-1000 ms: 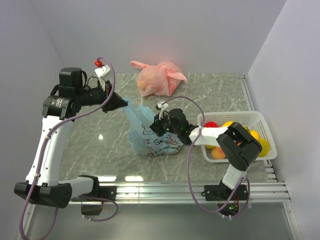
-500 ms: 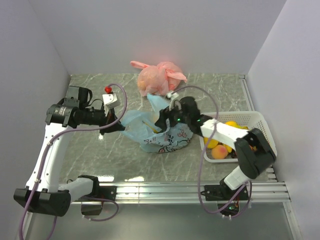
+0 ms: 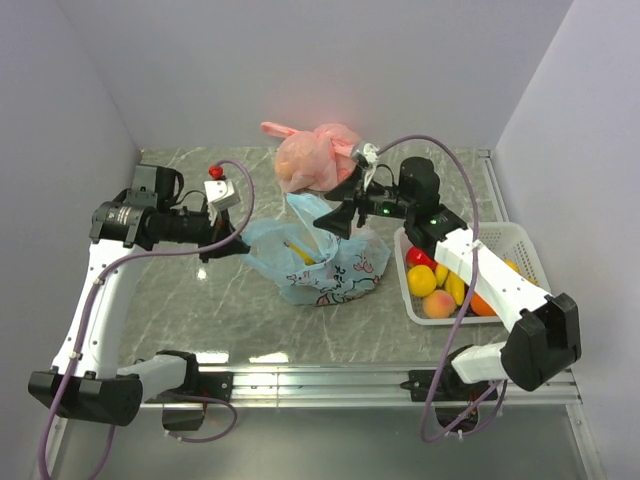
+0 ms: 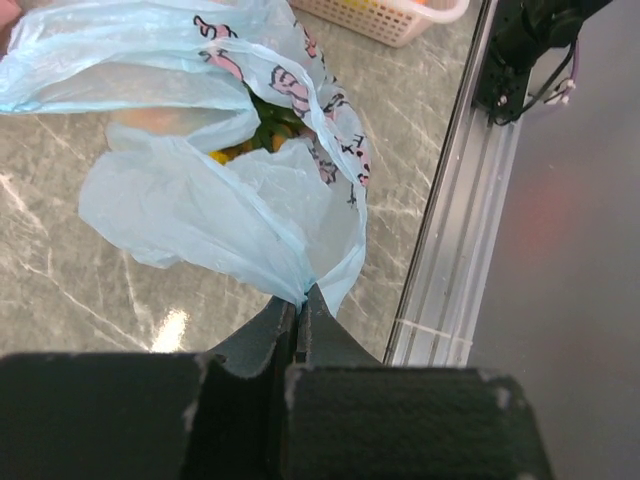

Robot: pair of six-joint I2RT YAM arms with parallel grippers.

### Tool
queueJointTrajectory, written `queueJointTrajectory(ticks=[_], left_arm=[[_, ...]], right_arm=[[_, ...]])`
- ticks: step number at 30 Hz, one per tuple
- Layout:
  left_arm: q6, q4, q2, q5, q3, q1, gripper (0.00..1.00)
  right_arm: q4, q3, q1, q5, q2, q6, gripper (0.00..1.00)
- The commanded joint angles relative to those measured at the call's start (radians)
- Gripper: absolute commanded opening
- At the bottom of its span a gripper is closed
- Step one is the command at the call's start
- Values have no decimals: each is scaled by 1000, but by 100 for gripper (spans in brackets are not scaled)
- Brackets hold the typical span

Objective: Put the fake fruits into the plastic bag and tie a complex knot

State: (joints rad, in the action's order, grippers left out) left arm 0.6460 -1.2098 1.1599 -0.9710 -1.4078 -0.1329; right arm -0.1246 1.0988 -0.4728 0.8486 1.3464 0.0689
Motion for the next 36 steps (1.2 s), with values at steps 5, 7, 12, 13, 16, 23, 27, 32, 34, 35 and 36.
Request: queueJointTrajectory(ticks=[5, 7, 12, 13, 16, 23, 27, 32, 34, 35, 36], left_arm=[[-251, 183, 4, -18, -40, 3, 0], [-313, 232, 3, -12, -33, 3, 0], [-345, 260, 7, -24, -31, 3, 0], [-329, 257, 4, -38, -33, 3, 0], [-292, 236, -8, -47, -30, 3, 0], [-51, 43, -6, -107, -65, 1, 0], [136, -95, -2, -149, -97, -1, 0], [182, -116, 17, -152, -123, -7, 0], [147, -80, 14, -147, -128, -5, 0], [142, -42, 12, -146, -129, -7, 0], [139, -25, 11, -144, -131, -5, 0]], right_arm=[[27, -12, -305, -262, -122, -296, 97], [-28, -68, -402, -401, -170, -357, 97], [-197, -197, -558, -635, -191, -470, 98], [-267, -204, -572, -676, -176, -490, 98], [-371, -186, -576, -793, -84, -529, 99], [-549, -145, -515, -723, 57, -551, 99], [-573, -117, -449, -571, 132, -492, 100], [-567, -71, -356, -264, 212, -411, 88], [-525, -57, -345, -209, 252, -373, 68], [-512, -53, -343, -172, 264, -344, 64], [-501, -54, -342, -165, 289, -328, 62]])
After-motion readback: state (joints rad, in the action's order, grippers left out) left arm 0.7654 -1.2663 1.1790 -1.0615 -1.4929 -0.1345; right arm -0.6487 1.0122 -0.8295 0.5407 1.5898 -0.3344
